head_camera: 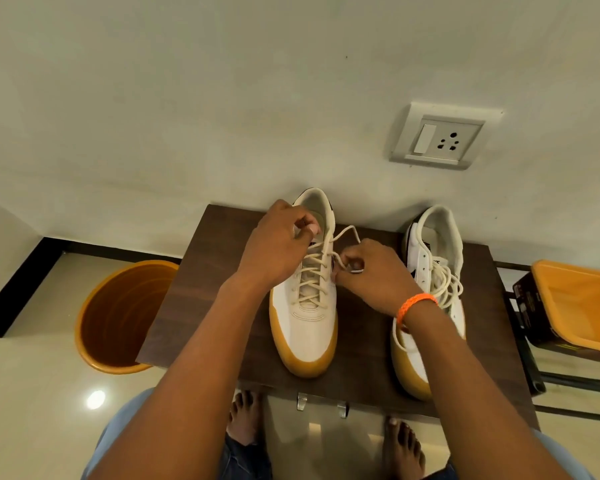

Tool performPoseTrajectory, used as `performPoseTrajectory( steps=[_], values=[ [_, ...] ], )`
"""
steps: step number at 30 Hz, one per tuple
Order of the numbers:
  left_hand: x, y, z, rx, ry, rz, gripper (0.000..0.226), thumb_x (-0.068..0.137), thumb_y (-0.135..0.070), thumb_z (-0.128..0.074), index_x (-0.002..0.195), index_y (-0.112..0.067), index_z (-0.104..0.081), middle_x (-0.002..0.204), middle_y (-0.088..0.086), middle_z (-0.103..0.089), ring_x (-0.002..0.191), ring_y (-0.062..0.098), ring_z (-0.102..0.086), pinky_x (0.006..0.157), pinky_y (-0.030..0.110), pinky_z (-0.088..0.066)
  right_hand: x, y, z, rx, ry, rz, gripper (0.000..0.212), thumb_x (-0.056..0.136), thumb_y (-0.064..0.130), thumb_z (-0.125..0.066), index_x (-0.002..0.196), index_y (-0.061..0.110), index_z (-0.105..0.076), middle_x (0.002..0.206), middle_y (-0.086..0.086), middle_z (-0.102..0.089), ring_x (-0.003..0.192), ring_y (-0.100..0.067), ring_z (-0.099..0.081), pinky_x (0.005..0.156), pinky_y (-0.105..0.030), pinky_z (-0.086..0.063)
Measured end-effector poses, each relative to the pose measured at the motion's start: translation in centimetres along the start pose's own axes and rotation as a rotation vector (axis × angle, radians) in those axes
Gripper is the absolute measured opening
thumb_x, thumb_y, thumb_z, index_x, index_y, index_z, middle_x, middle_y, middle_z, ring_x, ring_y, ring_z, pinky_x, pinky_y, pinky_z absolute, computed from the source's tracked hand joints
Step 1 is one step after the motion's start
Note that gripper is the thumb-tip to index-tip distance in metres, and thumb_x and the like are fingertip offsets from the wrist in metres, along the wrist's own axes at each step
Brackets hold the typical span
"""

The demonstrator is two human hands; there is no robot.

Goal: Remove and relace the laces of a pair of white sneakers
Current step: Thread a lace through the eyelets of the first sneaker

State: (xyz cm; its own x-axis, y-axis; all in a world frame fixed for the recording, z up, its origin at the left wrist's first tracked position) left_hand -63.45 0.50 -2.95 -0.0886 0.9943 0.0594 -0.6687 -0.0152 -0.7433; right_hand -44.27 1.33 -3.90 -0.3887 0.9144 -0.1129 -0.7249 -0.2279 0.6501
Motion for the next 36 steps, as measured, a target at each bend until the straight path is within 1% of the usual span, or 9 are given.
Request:
performPoseTrajectory(
  steps=[4,8,15,18,21,24,27,31,36],
  values=[
    [-0.7,-1.9,0.8,-0.531,0.112,0.168,0.047,0.112,-0.035,-0.049,0.091,0.001,-0.072,0.081,0.015,-0.074,0.072,0.027,-0.075,0.069,0.033,-0.062,-0.7,1.4,1.9,0.896,0.106,-0.038,0.015,0.089,0.015,-0.078,0.092,0.001,-0.075,0.065,-0.010,-0.053,0.056,-0.014,-0.040,0.054,-0.023,-0.034],
    [-1.4,-2.9,0.2,-0.730,0.382,0.255,0.051,0.113,-0.043,-0.041,0.122,0.000,-0.068,0.100,0.021,-0.076,0.096,0.041,-0.077,0.090,0.047,-0.064,-0.6,1.9,1.8,1.108,0.100,-0.125,0.015,0.092,0.020,-0.073,0.096,0.005,-0.071,0.070,-0.006,-0.060,0.047,-0.011,-0.044,0.047,-0.023,-0.027],
    [-0.9,-1.8,1.3,-0.737,0.393,0.215,0.025,0.113,-0.021,-0.048,0.127,-0.006,-0.062,0.063,-0.004,-0.043,0.050,0.010,-0.035,0.051,0.024,-0.039,-0.2,0.2,2.2,0.811,-0.202,-0.430,0.022,0.096,0.014,-0.060,0.077,0.006,-0.069,0.057,-0.010,-0.058,0.036,-0.016,-0.043,0.036,-0.018,-0.028],
    [-0.5,-0.9,2.4,-0.508,0.197,0.202,0.019,0.111,-0.019,-0.050,0.120,-0.019,-0.067,0.069,-0.016,-0.055,0.053,0.001,-0.046,0.057,0.020,-0.039,-0.5,-0.5,2.3,0.397,-0.277,-0.559,0.028,0.089,0.019,-0.058,0.067,0.006,-0.070,0.052,-0.008,-0.056,0.046,-0.025,-0.051,0.046,-0.024,-0.038],
    [-0.5,-1.0,2.4,-0.377,0.122,0.152,0.017,0.111,-0.019,-0.051,0.115,-0.029,-0.064,0.098,-0.009,-0.070,0.081,0.001,-0.063,0.076,0.024,-0.050,-0.9,0.9,2.0,0.009,-0.587,-0.260,0.020,0.090,0.025,-0.057,0.076,0.018,-0.069,0.067,0.000,-0.064,0.069,-0.023,-0.061,0.063,-0.032,-0.044],
    [-0.8,-2.0,1.5,-0.401,0.171,0.037,0.018,0.109,-0.011,-0.052,0.121,-0.022,-0.060,0.087,-0.011,-0.073,0.076,0.005,-0.068,0.065,0.014,-0.049,-0.6,3.6,0.4,0.196,-0.566,0.172,0.030,0.097,0.017,-0.053,0.121,0.020,-0.069,0.100,0.006,-0.071,0.091,-0.006,-0.065,0.082,-0.027,-0.053],
    [-0.8,-2.4,0.9,-0.391,0.179,-0.032,0.026,0.108,-0.007,-0.049,0.131,-0.019,-0.055,0.108,0.001,-0.075,0.094,0.011,-0.075,0.077,0.019,-0.056,-0.2,5.0,-1.7,0.426,-0.340,0.220,0.046,0.107,0.013,-0.048,0.147,0.035,-0.050,0.126,0.009,-0.068,0.117,-0.005,-0.064,0.101,-0.031,-0.054],
    [-1.0,-2.2,1.4,-0.359,0.166,-0.002,0.029,0.111,-0.007,-0.042,0.133,-0.020,-0.056,0.089,0.001,-0.065,0.065,0.001,-0.064,0.059,0.014,-0.047,0.1,4.5,-1.8,0.501,-0.347,0.148,0.044,0.103,0.008,-0.053,0.136,0.036,-0.058,0.087,-0.007,-0.069,0.083,-0.021,-0.069,0.080,-0.034,-0.060],
    [-0.5,-1.0,1.9,-0.341,0.038,0.094,0.030,0.109,-0.010,-0.042,0.127,-0.027,-0.058,0.102,0.019,-0.070,0.097,0.045,-0.066,0.063,0.032,-0.049,0.4,3.9,-1.4,0.416,-0.402,0.138,0.014,0.099,0.018,-0.068,0.106,0.019,-0.079,0.098,0.010,-0.076,0.095,-0.007,-0.070,0.087,-0.026,-0.058]
  ],
)
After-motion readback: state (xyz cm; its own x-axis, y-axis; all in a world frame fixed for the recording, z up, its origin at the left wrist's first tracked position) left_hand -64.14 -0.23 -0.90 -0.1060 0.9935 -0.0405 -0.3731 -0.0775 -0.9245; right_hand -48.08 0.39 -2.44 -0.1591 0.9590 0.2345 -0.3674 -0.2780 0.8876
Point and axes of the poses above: each hand's wrist, its own x-axis towards the middle knuckle, its own z-axis out of the back of the hand, y = z × x, the point moved 2 cm from there along x, towards the middle knuckle
